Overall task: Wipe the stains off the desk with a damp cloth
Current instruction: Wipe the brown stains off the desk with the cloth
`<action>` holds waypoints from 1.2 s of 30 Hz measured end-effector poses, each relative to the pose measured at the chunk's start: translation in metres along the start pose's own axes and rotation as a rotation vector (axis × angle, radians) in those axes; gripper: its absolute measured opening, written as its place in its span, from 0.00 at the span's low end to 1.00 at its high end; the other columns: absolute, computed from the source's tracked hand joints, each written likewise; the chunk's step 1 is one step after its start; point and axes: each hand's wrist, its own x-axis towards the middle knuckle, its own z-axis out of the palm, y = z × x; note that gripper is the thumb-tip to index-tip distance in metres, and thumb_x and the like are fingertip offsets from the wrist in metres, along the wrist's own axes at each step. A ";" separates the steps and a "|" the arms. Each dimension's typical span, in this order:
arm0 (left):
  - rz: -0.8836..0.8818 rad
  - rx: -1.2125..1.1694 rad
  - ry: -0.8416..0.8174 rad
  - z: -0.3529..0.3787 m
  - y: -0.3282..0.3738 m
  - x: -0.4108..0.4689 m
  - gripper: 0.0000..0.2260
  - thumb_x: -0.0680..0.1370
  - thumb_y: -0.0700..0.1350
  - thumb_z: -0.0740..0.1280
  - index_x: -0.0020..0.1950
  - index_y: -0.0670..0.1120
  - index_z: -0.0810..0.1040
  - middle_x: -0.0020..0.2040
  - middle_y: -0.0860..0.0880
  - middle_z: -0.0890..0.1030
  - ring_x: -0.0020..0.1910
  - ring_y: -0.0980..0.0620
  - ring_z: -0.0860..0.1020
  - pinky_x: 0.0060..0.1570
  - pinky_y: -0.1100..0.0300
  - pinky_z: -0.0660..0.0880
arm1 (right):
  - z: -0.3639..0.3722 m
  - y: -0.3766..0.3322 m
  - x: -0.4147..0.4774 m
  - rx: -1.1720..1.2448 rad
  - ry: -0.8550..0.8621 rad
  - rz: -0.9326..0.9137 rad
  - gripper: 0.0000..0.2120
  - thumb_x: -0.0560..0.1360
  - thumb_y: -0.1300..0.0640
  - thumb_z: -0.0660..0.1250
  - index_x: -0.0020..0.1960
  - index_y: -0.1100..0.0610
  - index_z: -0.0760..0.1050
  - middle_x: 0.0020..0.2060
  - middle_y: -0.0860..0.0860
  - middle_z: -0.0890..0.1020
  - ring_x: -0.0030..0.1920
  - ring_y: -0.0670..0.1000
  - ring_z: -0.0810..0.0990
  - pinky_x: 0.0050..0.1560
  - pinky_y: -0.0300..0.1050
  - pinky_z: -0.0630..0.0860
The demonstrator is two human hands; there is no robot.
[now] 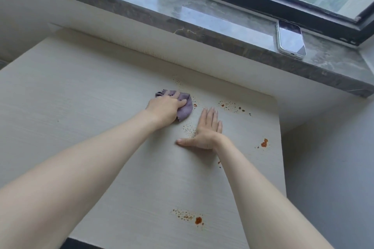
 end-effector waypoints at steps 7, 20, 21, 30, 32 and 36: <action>0.080 -0.005 0.026 0.005 -0.025 0.001 0.25 0.80 0.40 0.55 0.76 0.55 0.58 0.77 0.49 0.55 0.75 0.47 0.55 0.69 0.53 0.60 | 0.000 -0.001 0.002 -0.006 -0.010 0.000 0.68 0.61 0.28 0.69 0.73 0.62 0.25 0.71 0.59 0.26 0.71 0.56 0.24 0.71 0.55 0.30; -0.123 -0.254 0.100 0.008 -0.027 0.020 0.29 0.77 0.35 0.54 0.75 0.56 0.61 0.77 0.54 0.55 0.77 0.48 0.51 0.71 0.48 0.55 | 0.002 0.001 0.003 0.031 0.009 -0.013 0.69 0.61 0.29 0.70 0.73 0.62 0.25 0.71 0.58 0.25 0.71 0.55 0.24 0.70 0.54 0.29; -0.146 -0.248 0.099 0.007 -0.020 0.023 0.28 0.78 0.36 0.54 0.75 0.56 0.60 0.78 0.53 0.54 0.77 0.47 0.50 0.71 0.47 0.56 | 0.003 0.001 0.003 0.031 0.010 -0.012 0.69 0.61 0.29 0.70 0.73 0.62 0.24 0.71 0.58 0.25 0.71 0.55 0.24 0.70 0.54 0.29; 0.033 -0.254 0.098 0.009 -0.047 0.038 0.30 0.75 0.32 0.54 0.73 0.56 0.65 0.77 0.54 0.58 0.76 0.50 0.54 0.70 0.51 0.61 | 0.005 0.003 0.005 0.046 0.014 -0.018 0.68 0.61 0.29 0.70 0.72 0.61 0.24 0.71 0.58 0.25 0.70 0.55 0.23 0.70 0.54 0.28; -0.103 -0.302 0.137 0.001 -0.033 0.057 0.28 0.76 0.34 0.56 0.73 0.56 0.66 0.77 0.53 0.58 0.76 0.48 0.53 0.70 0.49 0.61 | 0.003 0.001 0.004 0.053 0.019 -0.017 0.68 0.61 0.30 0.70 0.72 0.61 0.24 0.71 0.57 0.25 0.70 0.55 0.23 0.70 0.54 0.28; 0.021 -0.261 0.117 0.011 -0.020 0.053 0.28 0.75 0.33 0.56 0.73 0.54 0.65 0.77 0.50 0.58 0.76 0.47 0.53 0.68 0.49 0.63 | 0.001 0.001 0.003 0.051 0.013 -0.018 0.68 0.61 0.30 0.70 0.72 0.61 0.24 0.71 0.58 0.25 0.70 0.55 0.23 0.70 0.55 0.28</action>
